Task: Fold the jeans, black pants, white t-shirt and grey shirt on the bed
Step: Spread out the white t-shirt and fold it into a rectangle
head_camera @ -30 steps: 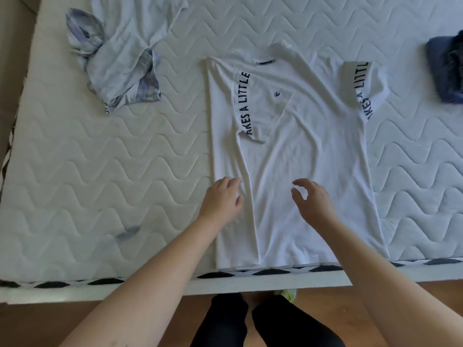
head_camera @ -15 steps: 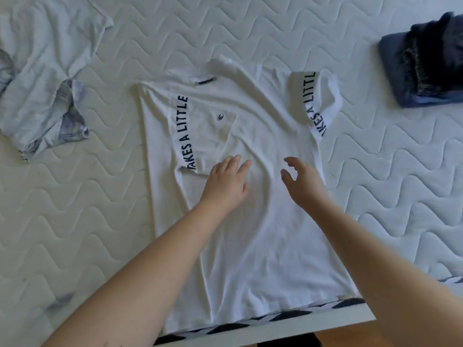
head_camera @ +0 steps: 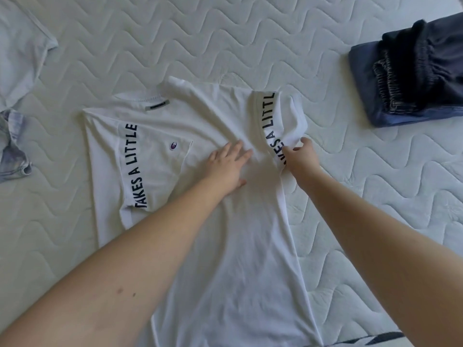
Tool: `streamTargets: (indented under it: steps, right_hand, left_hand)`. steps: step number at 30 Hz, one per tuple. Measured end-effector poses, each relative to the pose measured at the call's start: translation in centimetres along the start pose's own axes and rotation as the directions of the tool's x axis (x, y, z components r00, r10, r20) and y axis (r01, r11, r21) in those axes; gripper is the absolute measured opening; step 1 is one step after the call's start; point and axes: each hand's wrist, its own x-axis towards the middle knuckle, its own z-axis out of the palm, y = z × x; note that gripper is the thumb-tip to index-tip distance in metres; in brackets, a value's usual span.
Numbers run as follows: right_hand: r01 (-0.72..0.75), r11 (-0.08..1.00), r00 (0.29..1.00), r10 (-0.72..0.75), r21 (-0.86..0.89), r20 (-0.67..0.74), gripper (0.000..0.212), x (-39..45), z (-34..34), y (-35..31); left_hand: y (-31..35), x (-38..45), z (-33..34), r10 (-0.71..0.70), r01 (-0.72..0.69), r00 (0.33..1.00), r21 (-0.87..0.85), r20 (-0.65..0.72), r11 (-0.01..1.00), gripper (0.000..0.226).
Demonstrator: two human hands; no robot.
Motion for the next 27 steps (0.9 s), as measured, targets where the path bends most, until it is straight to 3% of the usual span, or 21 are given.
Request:
streamTargets:
  steps: [5,8,12,16,19,23,25,27]
  right_hand:
    - [-0.094,0.971,0.991,0.113,0.218,-0.074,0.076,2.6,0.0,-1.3]
    - [-0.126,0.962,0.988,0.143,0.241,-0.056,0.074,3.5,-0.1,-2.1]
    - [-0.106,0.967,0.992,0.118,0.23,-0.041,0.035,4.2,0.5,-2.1]
    - [-0.048,0.937,0.985,0.102,0.346,-0.14,0.02,4.0,-0.6,-1.6]
    - [-0.053,0.875,0.99,0.108,0.481,-0.088,0.024,3.0,-1.5,-0.5]
    - [-0.16,0.726,0.987,0.137,0.669,0.088,0.016,2.5,-2.7,0.1]
    - [-0.227,0.64,0.973,0.128,0.734,0.19,0.019,2.9,-3.4,-0.2]
    - [-0.212,0.642,0.971,0.051,0.737,0.234,0.029,3.3,-4.0,-0.6]
  left_hand:
    - [-0.3,3.4,-1.6,0.004,-0.003,1.0,0.048,-0.028,0.999,0.095]
    - [-0.5,5.5,-2.4,0.002,-0.004,1.0,0.08,0.021,0.997,0.113]
    - [-0.5,7.2,-2.4,-0.002,-0.003,0.998,0.078,0.058,0.997,0.126]
    - [-0.9,7.4,-2.6,0.024,-0.029,0.998,0.069,0.06,0.997,0.129]
    - [-1.6,8.2,-4.0,0.053,-0.054,0.997,0.015,0.064,0.998,0.103]
    - [-2.4,10.3,-6.2,-0.045,0.002,0.993,-0.363,-0.109,0.932,0.039]
    - [-2.8,11.5,-7.2,-0.126,0.043,0.97,-0.364,-0.206,0.931,0.034]
    - [-2.9,13.1,-8.4,-0.124,0.044,0.957,-0.294,-0.262,0.955,0.041]
